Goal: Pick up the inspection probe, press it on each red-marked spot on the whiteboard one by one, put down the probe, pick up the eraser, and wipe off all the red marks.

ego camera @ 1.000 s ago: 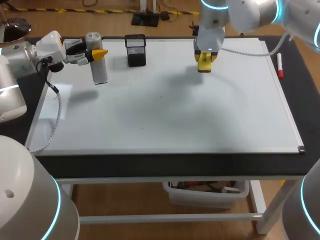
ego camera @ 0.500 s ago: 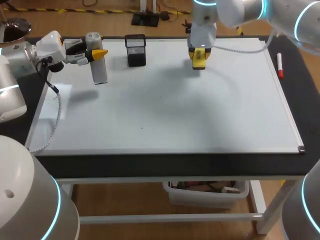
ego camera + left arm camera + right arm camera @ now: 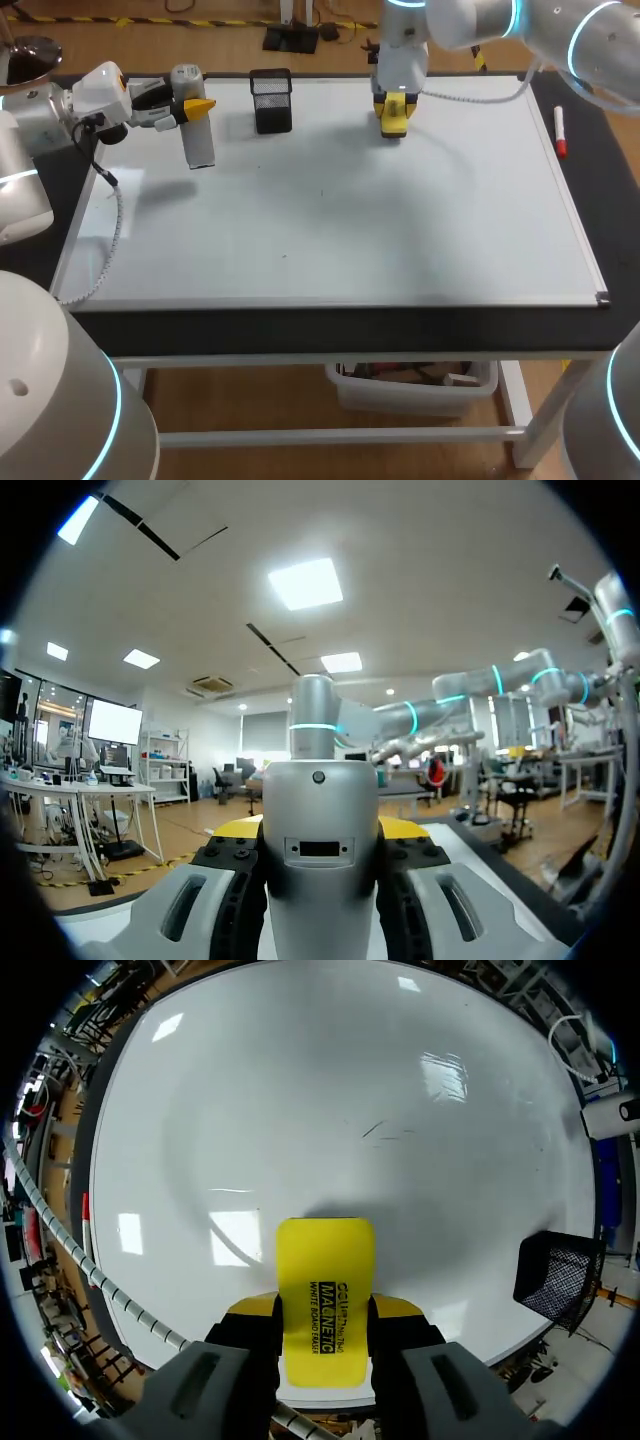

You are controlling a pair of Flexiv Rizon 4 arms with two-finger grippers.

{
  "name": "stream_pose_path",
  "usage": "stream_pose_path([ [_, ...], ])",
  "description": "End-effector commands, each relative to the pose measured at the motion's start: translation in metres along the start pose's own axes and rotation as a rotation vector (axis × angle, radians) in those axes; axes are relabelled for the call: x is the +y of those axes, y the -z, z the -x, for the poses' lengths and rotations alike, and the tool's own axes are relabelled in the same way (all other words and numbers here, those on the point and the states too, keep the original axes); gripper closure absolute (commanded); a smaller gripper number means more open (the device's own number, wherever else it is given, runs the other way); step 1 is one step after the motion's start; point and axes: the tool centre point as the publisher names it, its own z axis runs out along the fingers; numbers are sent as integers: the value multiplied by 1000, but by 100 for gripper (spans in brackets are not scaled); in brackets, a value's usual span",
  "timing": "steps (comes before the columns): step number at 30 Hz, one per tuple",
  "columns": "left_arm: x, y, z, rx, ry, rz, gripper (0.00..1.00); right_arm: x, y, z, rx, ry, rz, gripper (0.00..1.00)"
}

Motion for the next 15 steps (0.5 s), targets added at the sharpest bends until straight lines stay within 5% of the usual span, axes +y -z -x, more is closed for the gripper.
stream_pose_path([
  [1, 0, 0, 0, 0, -2, -3, 100, -10, -6, 4, 5, 8, 41, 100],
  [15, 0, 0, 0, 0, -2, -3, 100, -18, -18, 1, 6, 22, 65, 100],
])
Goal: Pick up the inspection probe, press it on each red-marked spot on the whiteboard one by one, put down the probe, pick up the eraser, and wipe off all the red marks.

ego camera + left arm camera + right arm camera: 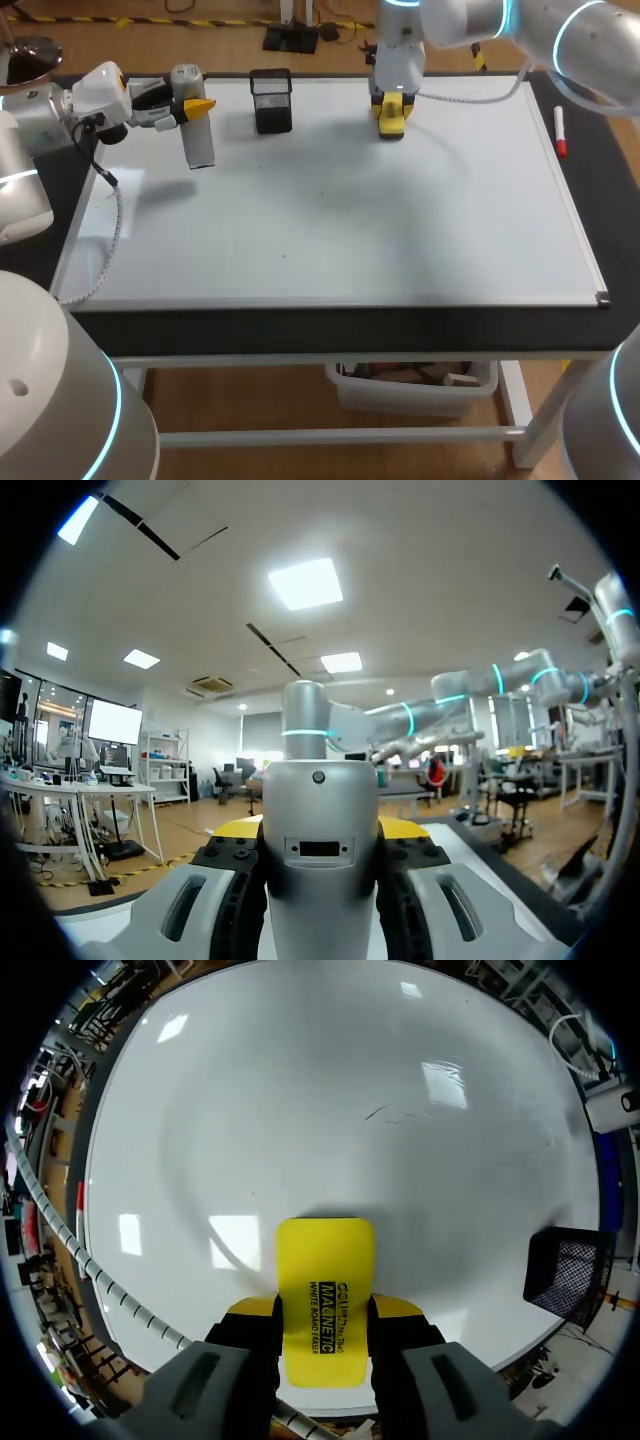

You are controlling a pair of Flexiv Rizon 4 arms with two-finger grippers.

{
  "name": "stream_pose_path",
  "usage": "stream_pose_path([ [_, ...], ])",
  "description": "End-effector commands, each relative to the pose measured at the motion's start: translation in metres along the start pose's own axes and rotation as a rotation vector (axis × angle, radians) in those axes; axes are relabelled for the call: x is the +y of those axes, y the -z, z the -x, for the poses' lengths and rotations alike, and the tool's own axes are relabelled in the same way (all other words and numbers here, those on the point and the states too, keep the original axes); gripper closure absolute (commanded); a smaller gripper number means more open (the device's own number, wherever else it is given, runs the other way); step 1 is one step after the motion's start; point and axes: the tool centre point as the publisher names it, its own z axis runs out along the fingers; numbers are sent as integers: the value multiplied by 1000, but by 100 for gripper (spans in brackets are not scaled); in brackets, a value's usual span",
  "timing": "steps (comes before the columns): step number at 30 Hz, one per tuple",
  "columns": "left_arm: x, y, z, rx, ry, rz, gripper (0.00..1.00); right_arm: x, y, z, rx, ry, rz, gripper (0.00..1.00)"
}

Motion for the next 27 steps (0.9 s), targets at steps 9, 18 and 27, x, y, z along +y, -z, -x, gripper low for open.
stream_pose_path([
  [9, 0, 0, 0, 0, -2, -3, 100, -6, 3, -2, -3, -6, 31, 0],
  [18, 0, 0, 0, 0, -2, -3, 100, -3, 31, -24, -156, -248, 9, 0],
  [27, 0, 0, 0, 0, -2, -3, 100, -5, 74, -77, -349, -713, 34, 0],
])
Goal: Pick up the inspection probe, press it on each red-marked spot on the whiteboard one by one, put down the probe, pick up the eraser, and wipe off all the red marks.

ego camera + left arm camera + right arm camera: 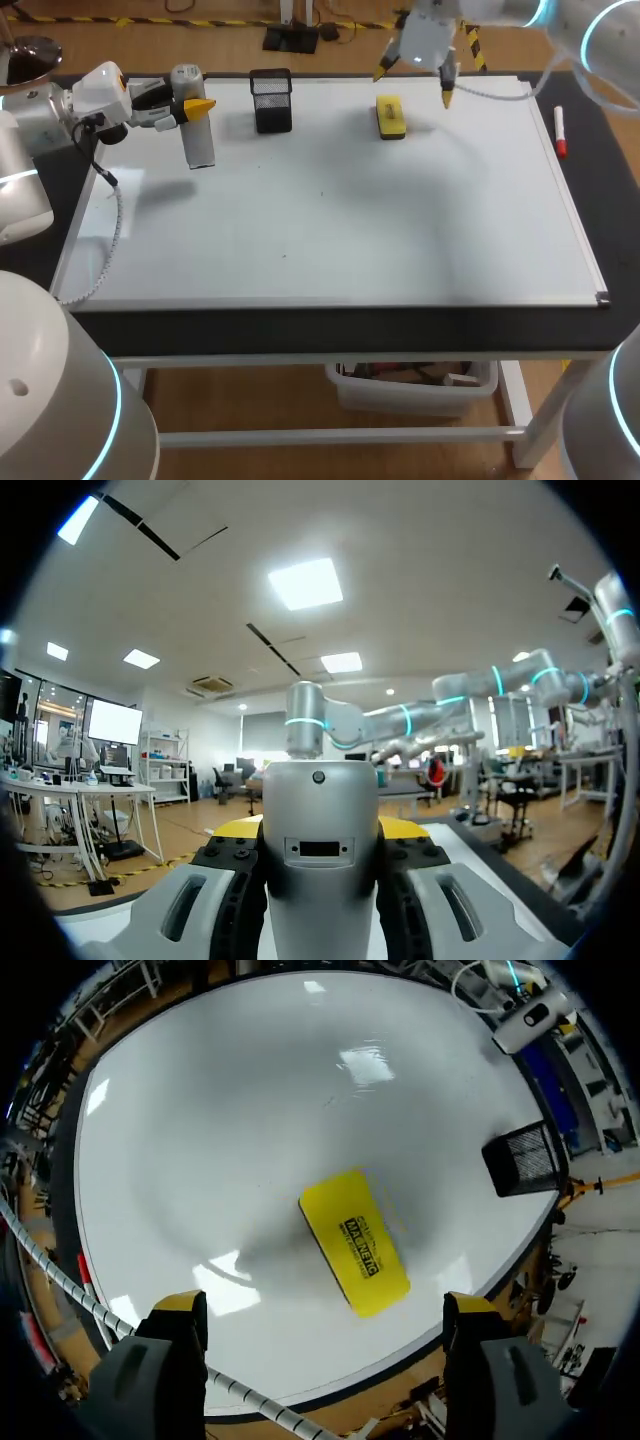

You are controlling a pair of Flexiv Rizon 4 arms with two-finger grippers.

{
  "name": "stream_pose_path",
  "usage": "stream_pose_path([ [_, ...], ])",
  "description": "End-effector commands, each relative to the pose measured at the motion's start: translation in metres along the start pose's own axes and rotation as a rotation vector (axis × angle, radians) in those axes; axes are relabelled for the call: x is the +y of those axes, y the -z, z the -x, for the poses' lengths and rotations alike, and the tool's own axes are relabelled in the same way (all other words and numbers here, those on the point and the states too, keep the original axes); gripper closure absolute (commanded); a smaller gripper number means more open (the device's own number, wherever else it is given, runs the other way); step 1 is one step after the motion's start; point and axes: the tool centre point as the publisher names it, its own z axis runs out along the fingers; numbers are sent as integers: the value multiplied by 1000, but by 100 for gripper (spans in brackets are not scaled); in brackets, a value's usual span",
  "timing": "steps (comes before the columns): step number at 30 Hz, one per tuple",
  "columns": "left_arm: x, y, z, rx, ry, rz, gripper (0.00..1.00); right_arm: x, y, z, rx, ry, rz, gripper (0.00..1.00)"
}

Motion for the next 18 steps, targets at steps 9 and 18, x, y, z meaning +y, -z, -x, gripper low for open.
stream_pose_path([
  [9, 0, 0, 0, 0, -2, -3, 100, -7, 92, -66, -229, -613, 54, 0],
  [18, 0, 0, 0, 0, -2, -3, 100, -6, 130, -73, -251, -725, 160, 0],
])
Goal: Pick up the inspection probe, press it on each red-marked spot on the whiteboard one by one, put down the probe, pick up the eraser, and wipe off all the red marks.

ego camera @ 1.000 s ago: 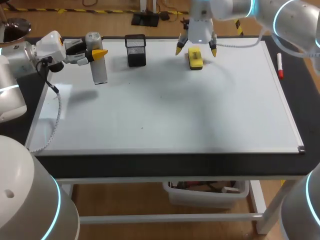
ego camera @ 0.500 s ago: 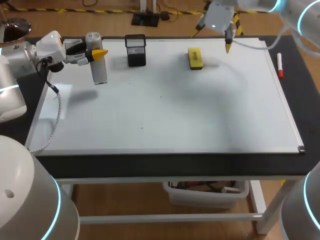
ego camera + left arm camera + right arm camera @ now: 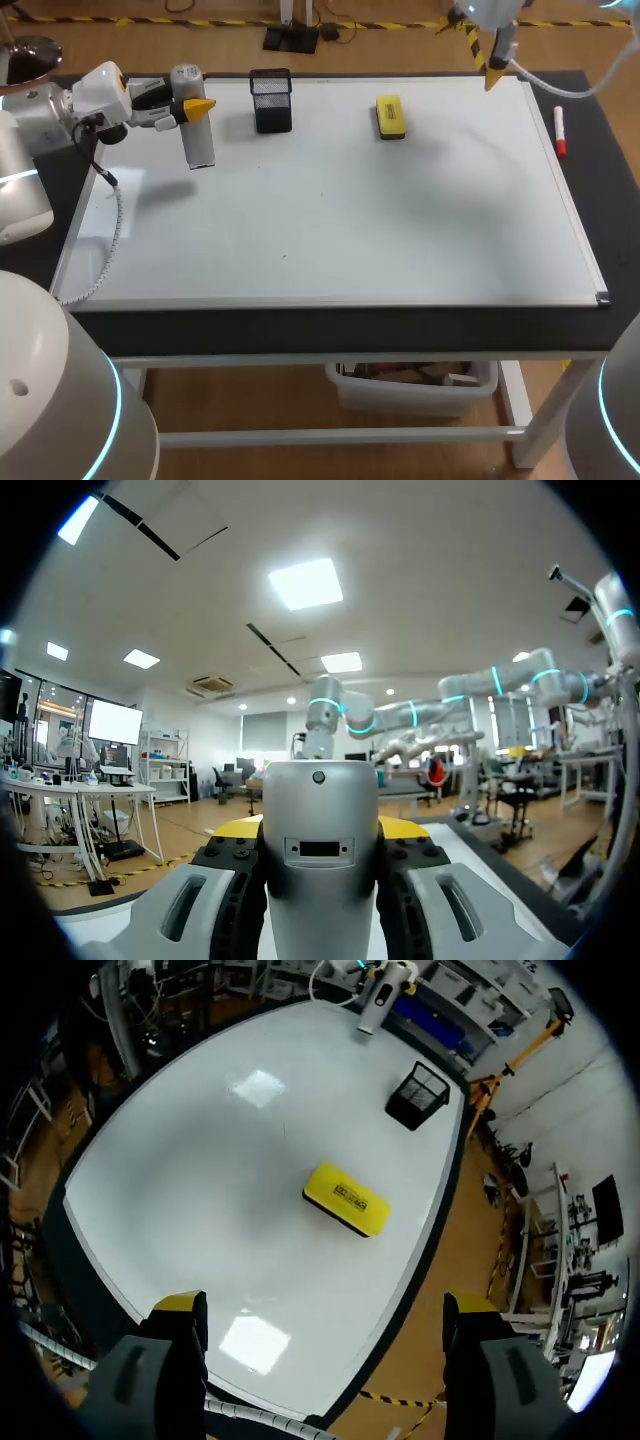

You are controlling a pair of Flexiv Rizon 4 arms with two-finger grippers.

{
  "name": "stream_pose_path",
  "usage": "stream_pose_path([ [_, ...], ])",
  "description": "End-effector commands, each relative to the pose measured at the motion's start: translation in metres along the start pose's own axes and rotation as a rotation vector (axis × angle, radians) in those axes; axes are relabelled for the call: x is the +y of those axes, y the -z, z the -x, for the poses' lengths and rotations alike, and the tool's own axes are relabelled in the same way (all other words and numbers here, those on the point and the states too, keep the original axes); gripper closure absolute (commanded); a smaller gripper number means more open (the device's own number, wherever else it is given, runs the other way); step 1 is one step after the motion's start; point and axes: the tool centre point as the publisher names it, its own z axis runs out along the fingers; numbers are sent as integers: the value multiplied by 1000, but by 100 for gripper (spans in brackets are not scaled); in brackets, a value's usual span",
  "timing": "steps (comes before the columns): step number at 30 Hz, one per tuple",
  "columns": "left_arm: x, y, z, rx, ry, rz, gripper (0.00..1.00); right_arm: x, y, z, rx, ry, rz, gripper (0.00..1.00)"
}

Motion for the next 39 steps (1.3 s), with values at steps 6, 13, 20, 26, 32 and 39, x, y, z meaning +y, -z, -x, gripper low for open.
stream_pose_path([
  [6, 0, 0, 0, 0, -2, -3, 100, 11, 65, -10, 1, -229, 78, 0],
  [13, 0, 0, 0, 0, -2, -3, 100, 13, 87, -10, 54, -232, 100, 0],
  [20, 0, 0, 0, 0, -2, -3, 100, 13, 87, -10, 54, -232, 100, 0],
  [26, -24, -15, 8, 39, -51, 10, 100, 13, 87, -10, 54, -232, 100, 0],
  [32, -53, -39, 23, 92, -114, 6, 100, 13, 87, -10, 54, -232, 100, 0],
  [39, -69, -74, 38, 160, -134, -12, 100, 13, 87, -10, 54, -232, 100, 0],
])
